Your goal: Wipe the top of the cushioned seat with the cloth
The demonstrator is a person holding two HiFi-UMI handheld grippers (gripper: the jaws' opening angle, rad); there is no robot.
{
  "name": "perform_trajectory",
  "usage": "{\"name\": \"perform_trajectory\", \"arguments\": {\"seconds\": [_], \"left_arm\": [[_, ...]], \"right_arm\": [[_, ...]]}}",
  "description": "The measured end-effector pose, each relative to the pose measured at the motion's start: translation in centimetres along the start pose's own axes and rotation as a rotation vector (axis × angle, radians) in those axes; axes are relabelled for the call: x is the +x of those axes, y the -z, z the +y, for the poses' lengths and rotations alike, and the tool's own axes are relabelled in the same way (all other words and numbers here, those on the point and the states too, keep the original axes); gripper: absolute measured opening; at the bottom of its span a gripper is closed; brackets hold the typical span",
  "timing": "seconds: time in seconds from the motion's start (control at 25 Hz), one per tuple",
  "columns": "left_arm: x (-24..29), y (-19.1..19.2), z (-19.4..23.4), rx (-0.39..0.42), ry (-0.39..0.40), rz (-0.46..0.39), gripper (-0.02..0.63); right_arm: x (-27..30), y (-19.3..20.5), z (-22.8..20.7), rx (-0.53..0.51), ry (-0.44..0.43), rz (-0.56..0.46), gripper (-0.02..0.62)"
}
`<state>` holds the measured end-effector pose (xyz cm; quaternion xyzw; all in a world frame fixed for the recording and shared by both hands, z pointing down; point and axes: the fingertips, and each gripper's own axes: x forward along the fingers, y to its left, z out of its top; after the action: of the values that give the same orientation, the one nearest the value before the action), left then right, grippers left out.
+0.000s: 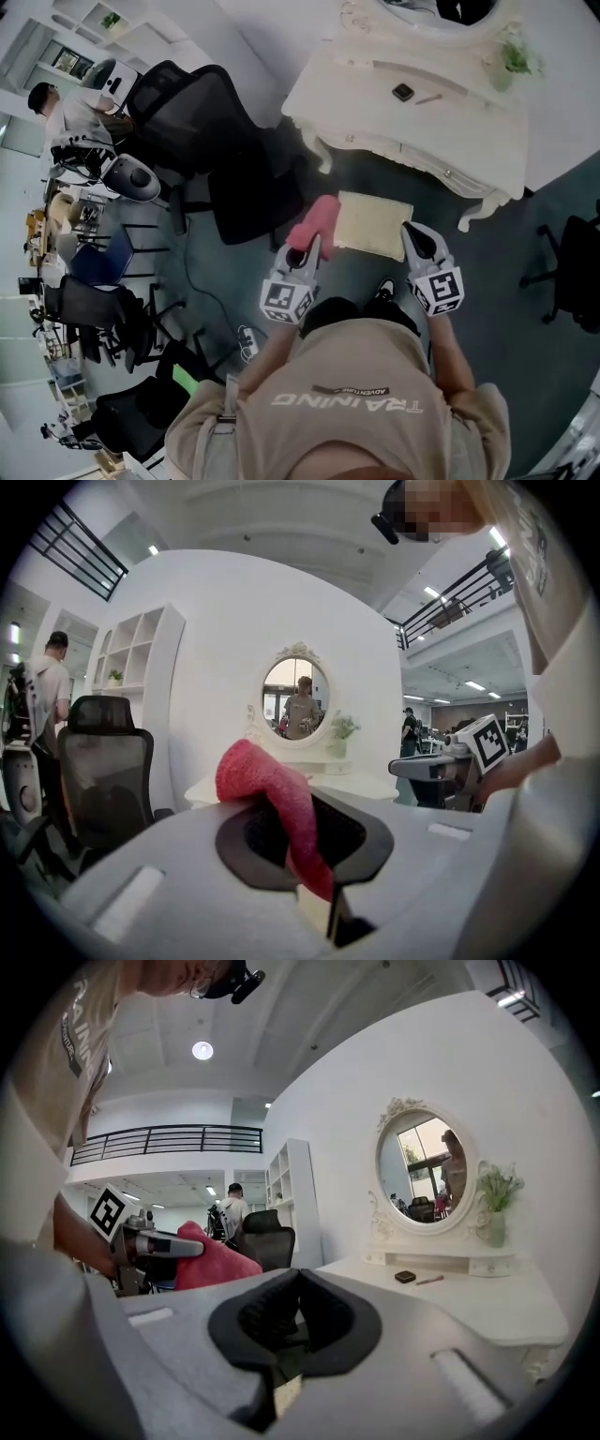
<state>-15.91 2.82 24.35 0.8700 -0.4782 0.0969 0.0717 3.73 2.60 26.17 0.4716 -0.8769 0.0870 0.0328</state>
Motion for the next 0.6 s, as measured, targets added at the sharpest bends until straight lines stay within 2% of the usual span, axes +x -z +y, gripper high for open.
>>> {"name": "perform_trajectory", "arguments": {"seconds": [0.28,0.6], "left_arm": [[2.7,-0.1,1.6,-0.010,-0.007,-0.006,0.031],[4.8,0.7,5.7,-0.038,0.047,-0.011,0.031]], "right_arm": [[2.2,1.7,-1.0,0.017,-0.018,0.033,0.005],[6.1,0.5,0.0,-0.032,0.020,0.045,0.003]]}}
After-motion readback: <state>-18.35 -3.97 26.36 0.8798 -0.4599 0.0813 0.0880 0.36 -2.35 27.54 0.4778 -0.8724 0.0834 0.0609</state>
